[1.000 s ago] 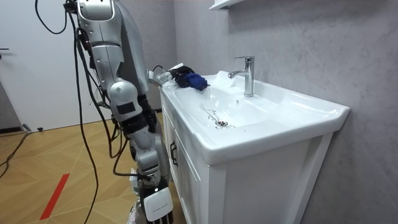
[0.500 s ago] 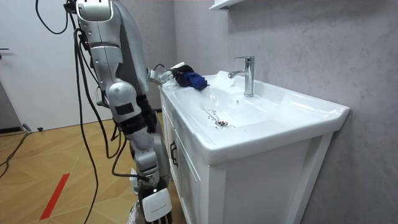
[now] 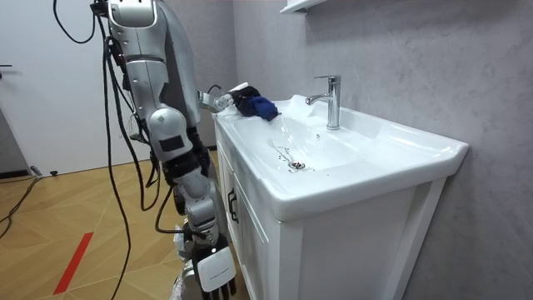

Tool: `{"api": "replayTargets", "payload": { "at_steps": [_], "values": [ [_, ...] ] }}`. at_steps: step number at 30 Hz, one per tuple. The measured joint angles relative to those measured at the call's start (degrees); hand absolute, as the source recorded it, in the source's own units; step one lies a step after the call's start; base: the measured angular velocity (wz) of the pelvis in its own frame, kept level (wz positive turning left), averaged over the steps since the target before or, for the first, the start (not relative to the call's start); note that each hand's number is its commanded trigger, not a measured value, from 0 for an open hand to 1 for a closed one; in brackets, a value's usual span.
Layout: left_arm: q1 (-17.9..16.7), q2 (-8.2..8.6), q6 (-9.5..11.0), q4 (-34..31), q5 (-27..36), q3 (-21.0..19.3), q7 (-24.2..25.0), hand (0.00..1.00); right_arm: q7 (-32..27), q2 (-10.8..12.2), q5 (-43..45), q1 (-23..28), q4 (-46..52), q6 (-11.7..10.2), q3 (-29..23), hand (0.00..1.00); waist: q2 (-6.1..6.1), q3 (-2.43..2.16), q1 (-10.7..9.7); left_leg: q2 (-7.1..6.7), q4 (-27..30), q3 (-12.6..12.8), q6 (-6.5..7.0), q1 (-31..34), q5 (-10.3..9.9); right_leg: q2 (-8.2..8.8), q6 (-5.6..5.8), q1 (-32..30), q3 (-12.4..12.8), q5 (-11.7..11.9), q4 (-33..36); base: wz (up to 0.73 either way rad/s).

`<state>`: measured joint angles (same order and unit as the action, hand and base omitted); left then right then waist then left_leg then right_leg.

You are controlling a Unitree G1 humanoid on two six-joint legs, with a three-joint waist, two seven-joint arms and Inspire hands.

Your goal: Wipe basin

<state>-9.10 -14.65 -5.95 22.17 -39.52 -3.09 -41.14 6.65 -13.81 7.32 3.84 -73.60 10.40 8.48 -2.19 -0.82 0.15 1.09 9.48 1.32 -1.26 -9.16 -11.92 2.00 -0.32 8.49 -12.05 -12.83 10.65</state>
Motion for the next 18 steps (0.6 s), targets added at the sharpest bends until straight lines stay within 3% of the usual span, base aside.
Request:
{"api": "replayTargets", "payload": {
  "at_steps": [4, 6, 8, 11, 15, 18],
  "values": [
    [-0.32, 0.14, -1.56, -6.8, 0.21, -0.24, 1.97, 1.0, -1.25, 0.25, -1.9, -0.07, -0.72, -1.07, 0.52, 0.0, 0.61, 0.73, 0.23, -0.02, 0.11, -0.87, 0.0, 1.18, 0.0, -0.02, -0.02, -0.53, -0.84, 0.18, -0.02, 0.13],
    [-0.77, 0.48, -1.51, -10.54, 0.21, 0.52, 2.33, 1.0, -1.73, 0.34, -3.47, -0.15, -0.73, -1.29, 0.53, 0.0, 0.59, 0.83, 0.09, -0.03, 0.3, -1.09, 0.0, 1.74, 0.0, 0.0, -0.03, -0.79, -1.15, 0.19, -0.06, 0.07],
    [-0.77, 0.67, -0.76, -13.55, 0.15, 1.36, 2.32, 1.0, -2.08, 0.63, -3.49, -0.16, -0.82, -1.96, 0.51, 0.0, 1.13, 1.39, -0.03, 0.02, 0.29, -1.23, 0.0, 2.02, 0.0, -0.03, -0.06, -0.85, -1.45, 0.21, -0.1, 0.03],
    [-0.76, 0.78, 0.06, -17.25, 0.1, 2.38, 2.31, 1.0, -3.21, 0.7, -3.13, -0.19, -2.04, -3.35, 0.55, 0.0, 1.01, 1.41, -0.11, 0.04, 0.31, -1.41, -0.01, 2.55, -0.01, -0.07, -0.12, -1.43, -0.98, 0.28, -0.06, -0.08],
    [-0.68, 0.77, 2.08, -20.79, 0.1, 3.15, 1.93, 1.0, -4.05, 0.8, -3.25, 0.61, -2.47, -3.5, 0.45, 0.0, -0.17, 1.02, -0.14, -0.01, 0.08, -1.43, -0.01, 1.87, 0.0, -0.11, -0.1, -1.24, 0.11, 0.31, -0.08, -0.13],
    [-0.67, 0.71, 2.34, -23.27, 0.1, 3.13, 1.72, 1.0, -4.04, 0.79, -3.24, 0.81, -2.47, -3.59, 0.43, 0.0, -0.62, 0.92, 0.02, 0.05, 0.02, -1.61, -0.01, 0.7, 0.0, -0.19, -0.1, -0.51, 0.9, 0.31, -0.1, -0.21]
  ]
}}
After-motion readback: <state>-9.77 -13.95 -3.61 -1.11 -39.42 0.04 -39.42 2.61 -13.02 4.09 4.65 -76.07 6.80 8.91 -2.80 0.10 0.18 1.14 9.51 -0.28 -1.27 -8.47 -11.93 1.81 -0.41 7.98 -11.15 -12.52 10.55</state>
